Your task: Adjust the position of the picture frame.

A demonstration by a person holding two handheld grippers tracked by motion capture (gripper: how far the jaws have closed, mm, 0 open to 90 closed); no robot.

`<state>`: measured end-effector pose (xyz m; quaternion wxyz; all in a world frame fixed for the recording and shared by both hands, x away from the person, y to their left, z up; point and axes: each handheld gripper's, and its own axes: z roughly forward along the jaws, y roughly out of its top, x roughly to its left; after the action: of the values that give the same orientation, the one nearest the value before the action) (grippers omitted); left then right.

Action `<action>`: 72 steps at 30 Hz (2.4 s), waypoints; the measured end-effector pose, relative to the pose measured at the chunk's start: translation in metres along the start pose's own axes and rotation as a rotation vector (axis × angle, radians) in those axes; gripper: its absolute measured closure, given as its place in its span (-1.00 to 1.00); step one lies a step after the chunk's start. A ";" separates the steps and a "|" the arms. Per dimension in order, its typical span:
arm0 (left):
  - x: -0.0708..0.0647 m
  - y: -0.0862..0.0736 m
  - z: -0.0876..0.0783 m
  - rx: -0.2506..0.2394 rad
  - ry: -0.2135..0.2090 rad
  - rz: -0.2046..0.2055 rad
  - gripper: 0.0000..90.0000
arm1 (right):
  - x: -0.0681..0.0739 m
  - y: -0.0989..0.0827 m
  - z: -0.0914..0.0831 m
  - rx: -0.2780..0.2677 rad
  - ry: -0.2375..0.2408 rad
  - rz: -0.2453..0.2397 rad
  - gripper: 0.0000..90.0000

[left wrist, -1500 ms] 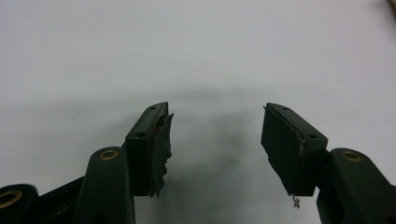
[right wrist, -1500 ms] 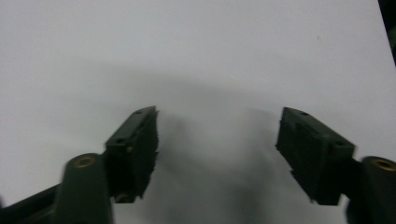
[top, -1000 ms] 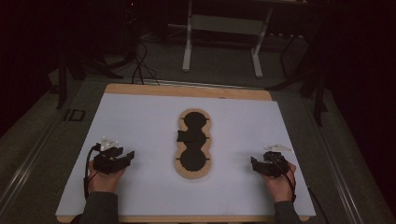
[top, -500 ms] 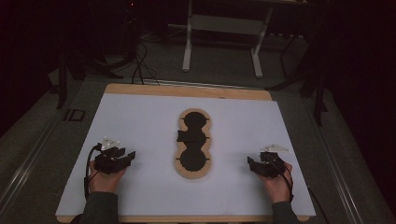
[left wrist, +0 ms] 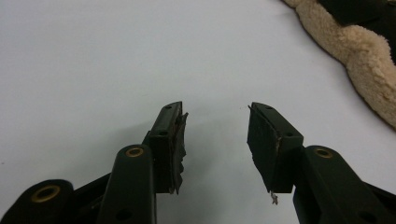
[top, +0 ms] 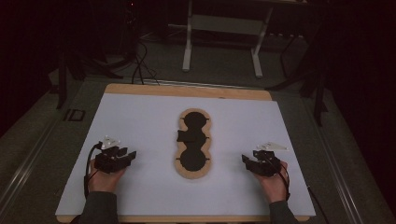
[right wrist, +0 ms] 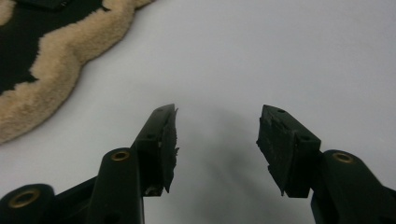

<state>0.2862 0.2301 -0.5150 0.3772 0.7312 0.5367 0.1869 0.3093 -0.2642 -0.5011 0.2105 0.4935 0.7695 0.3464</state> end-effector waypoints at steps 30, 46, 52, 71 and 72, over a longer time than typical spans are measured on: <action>-0.014 0.018 0.004 -0.023 -0.107 0.106 0.47 | 0.040 0.024 0.011 -0.046 0.158 -0.080 0.30; -0.016 0.013 0.005 -0.021 -0.147 0.119 0.48 | 0.084 0.035 0.028 -0.035 0.231 -0.154 0.51; -0.017 0.012 0.006 -0.020 -0.149 0.131 0.48 | 0.094 0.040 0.032 -0.027 0.250 -0.175 0.60; -0.014 0.010 0.005 -0.054 -0.164 0.094 0.43 | 0.116 0.052 0.042 -0.008 0.284 -0.217 0.96; -0.014 0.010 0.005 -0.052 -0.160 0.094 0.44 | 0.118 0.052 0.043 -0.008 0.282 -0.220 0.99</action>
<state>0.2913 0.2136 -0.5089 0.4284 0.7582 0.4650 0.1594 0.3199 -0.1292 -0.4893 0.1393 0.3518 0.8393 0.3903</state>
